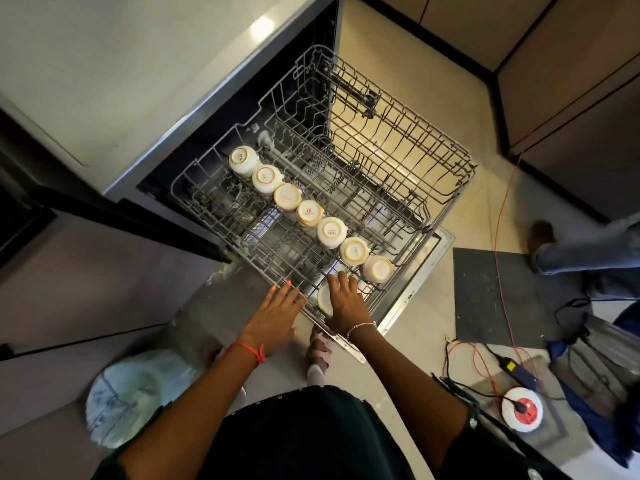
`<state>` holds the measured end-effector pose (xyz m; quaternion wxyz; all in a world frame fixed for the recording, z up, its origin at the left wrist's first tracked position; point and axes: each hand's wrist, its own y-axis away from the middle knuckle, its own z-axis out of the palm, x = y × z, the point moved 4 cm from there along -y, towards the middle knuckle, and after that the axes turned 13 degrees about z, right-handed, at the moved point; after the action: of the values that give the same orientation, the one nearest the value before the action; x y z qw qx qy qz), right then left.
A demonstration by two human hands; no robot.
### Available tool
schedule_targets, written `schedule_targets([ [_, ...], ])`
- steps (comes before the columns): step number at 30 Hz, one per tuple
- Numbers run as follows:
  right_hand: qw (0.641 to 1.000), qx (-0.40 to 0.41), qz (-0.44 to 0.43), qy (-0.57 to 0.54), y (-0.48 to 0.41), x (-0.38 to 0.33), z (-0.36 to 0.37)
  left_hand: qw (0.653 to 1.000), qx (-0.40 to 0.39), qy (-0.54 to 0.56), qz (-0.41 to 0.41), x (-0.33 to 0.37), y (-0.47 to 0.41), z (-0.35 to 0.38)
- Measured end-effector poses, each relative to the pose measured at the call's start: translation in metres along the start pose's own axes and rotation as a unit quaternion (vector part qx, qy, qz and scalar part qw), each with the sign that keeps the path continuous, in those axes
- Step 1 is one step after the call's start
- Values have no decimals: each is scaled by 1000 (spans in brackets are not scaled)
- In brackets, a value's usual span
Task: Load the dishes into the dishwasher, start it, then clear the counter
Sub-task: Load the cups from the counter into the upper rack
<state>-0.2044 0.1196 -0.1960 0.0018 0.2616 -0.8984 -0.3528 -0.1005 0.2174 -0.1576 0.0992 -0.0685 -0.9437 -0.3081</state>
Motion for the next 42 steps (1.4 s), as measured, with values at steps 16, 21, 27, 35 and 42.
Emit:
schedule_targets([
  [16,958,87,-263,72,24,-169,-98,947,301,-63,-96,-84,118,-31],
  [21,895,126,-411,116,66,-306,-97,895,420,-35,-147,-143,230,-47],
  [27,761,201,-603,129,144,-490,-70,806,530,8,-265,-202,421,-39],
  [35,649,162,-738,93,265,-676,-5,647,593,1,-479,-195,647,34],
  [42,558,154,-806,125,351,-770,45,541,541,64,-641,-154,741,137],
])
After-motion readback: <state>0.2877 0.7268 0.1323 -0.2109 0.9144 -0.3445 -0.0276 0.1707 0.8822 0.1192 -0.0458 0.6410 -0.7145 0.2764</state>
